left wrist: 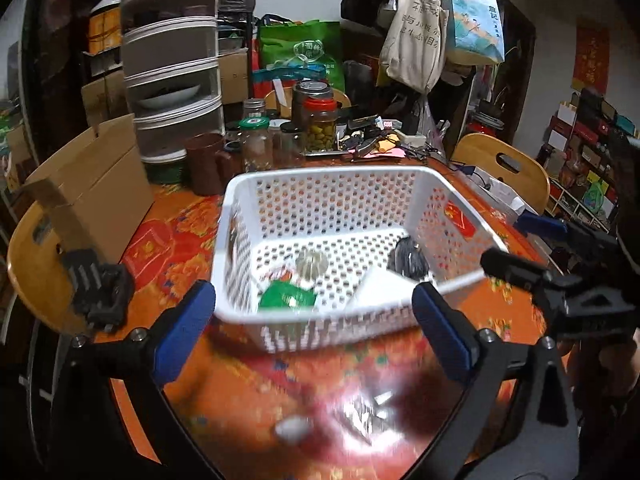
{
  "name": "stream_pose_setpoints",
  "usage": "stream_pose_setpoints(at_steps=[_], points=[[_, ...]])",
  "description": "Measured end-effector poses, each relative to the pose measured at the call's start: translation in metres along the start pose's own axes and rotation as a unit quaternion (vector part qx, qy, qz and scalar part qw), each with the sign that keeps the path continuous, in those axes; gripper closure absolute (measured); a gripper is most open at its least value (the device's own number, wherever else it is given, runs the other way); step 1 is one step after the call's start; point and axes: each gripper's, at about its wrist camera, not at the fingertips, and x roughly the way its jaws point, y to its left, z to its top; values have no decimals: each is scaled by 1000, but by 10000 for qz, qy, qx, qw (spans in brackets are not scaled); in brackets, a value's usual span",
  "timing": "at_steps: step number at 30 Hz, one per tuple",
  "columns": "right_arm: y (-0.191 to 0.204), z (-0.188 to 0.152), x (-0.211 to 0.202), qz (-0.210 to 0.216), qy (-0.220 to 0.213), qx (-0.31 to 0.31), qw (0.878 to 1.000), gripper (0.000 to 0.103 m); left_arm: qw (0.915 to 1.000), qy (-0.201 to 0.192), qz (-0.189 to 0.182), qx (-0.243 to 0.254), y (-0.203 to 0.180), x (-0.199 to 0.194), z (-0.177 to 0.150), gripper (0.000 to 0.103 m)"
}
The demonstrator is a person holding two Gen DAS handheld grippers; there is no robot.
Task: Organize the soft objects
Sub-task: 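Move the left gripper to the small white bag while the right gripper approaches the clear plastic bag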
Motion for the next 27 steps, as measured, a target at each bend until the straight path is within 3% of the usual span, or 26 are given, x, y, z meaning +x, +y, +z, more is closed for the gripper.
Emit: stream_pose_setpoints(at_steps=[5,11,27], points=[[14,-27,-25,60,-162,-128,9998,0,9998,-161,3,-93,3,-41,-43,3],[30,-61,-38,138,-119,-200,9996,0,9995,-84,-50,-299,14,-52,-83,3],[53,-146,-6,687,375,109,9969,1,9938,812,11,-753,47,34,-152,3]])
